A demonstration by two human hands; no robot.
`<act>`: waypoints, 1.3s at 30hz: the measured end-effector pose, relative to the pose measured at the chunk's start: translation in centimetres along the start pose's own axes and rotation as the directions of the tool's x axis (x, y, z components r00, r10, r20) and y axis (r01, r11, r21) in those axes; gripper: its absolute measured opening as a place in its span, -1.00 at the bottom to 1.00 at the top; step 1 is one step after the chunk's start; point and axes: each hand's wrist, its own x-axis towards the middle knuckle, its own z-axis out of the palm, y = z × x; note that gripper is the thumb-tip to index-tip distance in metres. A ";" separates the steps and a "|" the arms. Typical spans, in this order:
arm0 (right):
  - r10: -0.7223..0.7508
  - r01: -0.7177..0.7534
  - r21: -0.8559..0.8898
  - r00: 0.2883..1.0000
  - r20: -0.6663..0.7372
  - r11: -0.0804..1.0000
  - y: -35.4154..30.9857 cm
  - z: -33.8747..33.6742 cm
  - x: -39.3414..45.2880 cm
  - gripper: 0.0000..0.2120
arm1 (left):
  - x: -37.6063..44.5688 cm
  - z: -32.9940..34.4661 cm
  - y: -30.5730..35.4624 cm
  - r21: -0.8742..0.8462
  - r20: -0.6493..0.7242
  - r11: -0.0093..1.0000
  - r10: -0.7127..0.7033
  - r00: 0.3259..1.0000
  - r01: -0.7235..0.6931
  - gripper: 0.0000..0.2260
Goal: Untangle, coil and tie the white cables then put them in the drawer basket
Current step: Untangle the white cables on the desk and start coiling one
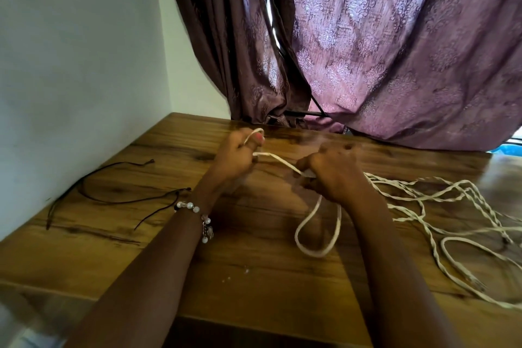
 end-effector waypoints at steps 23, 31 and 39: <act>0.061 0.196 0.312 0.753 -0.655 0.930 1.0 2.6 1.6 -0.67 | -0.1 -0.9 0.1 -0.540 0.414 0.684 -0.292 0.862 0.491 -0.69; -0.105 0.267 0.231 0.836 -0.538 0.936 0.5 3.1 1.9 -0.57 | -1.1 0.4 0.6 -0.524 0.561 0.663 -0.204 0.802 0.535 -0.69; -0.035 0.261 0.528 0.916 -0.399 0.808 -0.4 3.7 2.5 -0.49 | -1.1 0.3 0.5 -0.519 0.642 0.673 -0.100 0.760 0.527 -0.73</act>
